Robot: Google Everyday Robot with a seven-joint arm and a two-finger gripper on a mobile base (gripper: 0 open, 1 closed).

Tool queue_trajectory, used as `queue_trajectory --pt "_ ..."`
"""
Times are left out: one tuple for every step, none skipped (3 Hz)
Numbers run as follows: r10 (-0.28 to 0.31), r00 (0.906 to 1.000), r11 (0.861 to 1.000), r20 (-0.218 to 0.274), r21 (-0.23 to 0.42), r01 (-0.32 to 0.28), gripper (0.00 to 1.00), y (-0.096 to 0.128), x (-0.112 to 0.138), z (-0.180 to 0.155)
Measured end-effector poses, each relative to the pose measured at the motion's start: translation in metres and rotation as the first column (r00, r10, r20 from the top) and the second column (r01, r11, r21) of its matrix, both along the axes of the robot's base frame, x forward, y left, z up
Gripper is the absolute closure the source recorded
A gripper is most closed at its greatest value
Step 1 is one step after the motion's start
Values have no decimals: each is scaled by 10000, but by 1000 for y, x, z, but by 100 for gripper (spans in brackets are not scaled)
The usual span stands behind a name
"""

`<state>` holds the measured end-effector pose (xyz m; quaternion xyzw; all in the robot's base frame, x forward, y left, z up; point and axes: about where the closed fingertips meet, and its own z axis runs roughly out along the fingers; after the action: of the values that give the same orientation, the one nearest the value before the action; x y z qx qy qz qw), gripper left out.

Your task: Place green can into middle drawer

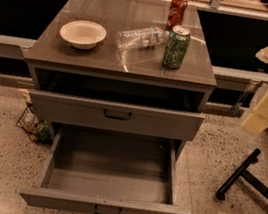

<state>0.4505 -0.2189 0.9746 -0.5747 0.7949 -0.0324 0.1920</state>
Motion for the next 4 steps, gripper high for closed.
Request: queue_trajectory --pt "-1499 9881 9717 336 1894 1410 0 -16 25 -26" --pt "-2397 9689 8943 615 4023 1957 0 -22 59 -47" --pt "-2868 9482 7802 1369 6077 1483 0 -13 116 -46" --pt "-3034 9310 6974 2032 7131 716 0 -6 174 -41"
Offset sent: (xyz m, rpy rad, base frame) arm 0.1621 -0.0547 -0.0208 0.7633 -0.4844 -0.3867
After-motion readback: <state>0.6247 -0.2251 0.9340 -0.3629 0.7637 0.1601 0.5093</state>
